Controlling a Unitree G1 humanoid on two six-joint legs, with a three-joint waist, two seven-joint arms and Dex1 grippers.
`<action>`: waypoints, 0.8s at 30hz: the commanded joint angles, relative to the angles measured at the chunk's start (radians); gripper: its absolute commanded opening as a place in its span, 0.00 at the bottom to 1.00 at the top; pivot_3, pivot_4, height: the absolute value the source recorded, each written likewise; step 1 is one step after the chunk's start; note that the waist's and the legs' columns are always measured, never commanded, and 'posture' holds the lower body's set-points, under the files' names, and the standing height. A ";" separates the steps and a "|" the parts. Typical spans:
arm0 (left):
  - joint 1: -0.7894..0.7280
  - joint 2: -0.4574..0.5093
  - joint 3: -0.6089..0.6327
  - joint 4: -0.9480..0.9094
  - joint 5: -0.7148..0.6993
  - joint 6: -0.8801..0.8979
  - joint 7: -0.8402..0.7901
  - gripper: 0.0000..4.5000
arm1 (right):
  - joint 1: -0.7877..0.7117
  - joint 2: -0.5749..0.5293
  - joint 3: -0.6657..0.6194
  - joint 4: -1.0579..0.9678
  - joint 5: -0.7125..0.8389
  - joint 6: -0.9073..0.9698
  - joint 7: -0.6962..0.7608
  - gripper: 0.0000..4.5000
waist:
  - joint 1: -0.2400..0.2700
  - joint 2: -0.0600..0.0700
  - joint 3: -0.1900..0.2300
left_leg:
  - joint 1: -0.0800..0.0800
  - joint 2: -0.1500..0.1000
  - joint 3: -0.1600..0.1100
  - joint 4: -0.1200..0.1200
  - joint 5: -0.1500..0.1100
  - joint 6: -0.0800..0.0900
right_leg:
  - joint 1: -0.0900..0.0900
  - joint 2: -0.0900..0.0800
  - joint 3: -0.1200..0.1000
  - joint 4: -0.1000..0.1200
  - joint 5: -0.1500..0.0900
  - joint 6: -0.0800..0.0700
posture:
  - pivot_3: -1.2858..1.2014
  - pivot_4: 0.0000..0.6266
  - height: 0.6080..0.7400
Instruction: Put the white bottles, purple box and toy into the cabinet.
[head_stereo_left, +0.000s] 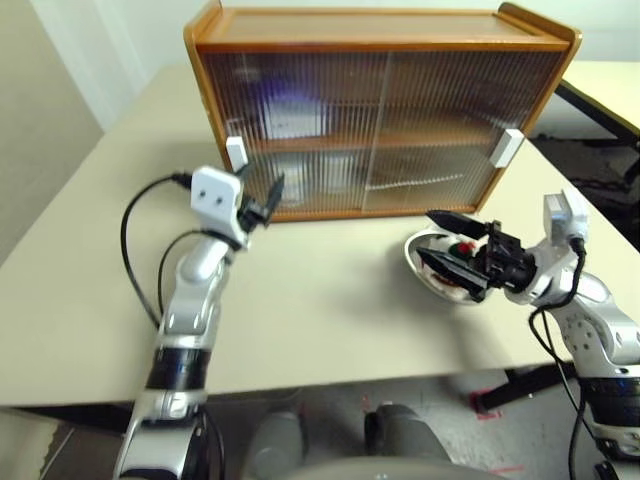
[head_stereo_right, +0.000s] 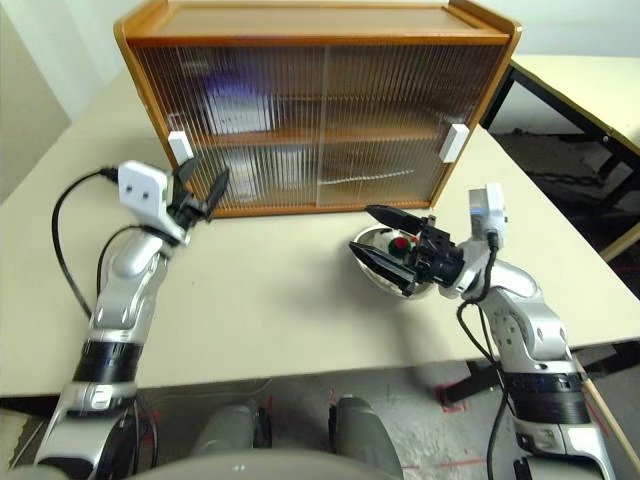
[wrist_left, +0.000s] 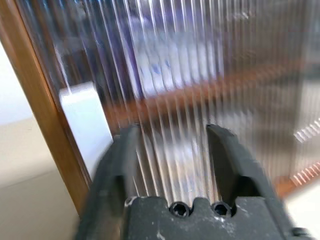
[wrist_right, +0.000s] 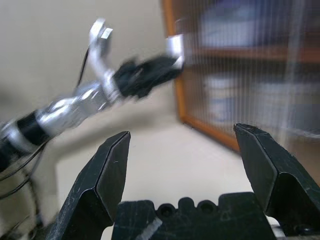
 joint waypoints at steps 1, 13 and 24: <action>0.089 0.022 0.019 -0.059 -0.110 0.015 -0.105 0.97 | -0.002 0.003 -0.065 0.000 0.041 0.012 -0.034 0.79 | 0.008 0.000 0.000 | 0.000 0.000 0.000 -0.001 0.000 0.000 | -0.001 -0.001 -0.001 -0.001 0.000 -0.001 | 0.58 0.00 1.00; 0.240 0.183 0.064 -0.012 -0.272 -0.024 -0.455 1.00 | -0.126 -0.084 -0.266 0.190 0.037 0.003 -0.155 0.01 | 0.017 0.003 0.001 | -0.002 -0.001 0.000 -0.008 0.000 0.000 | 0.000 -0.008 -0.006 -0.008 -0.002 -0.003 | 0.58 0.00 1.00; 0.322 0.199 0.056 -0.104 -0.358 -0.014 -0.608 1.00 | -0.190 -0.057 -0.243 0.284 -0.138 -0.080 -0.373 0.01 | 0.004 0.004 0.002 | -0.003 -0.001 -0.001 -0.010 0.002 0.004 | -0.001 -0.013 -0.008 -0.008 -0.003 -0.004 | 0.58 0.00 1.00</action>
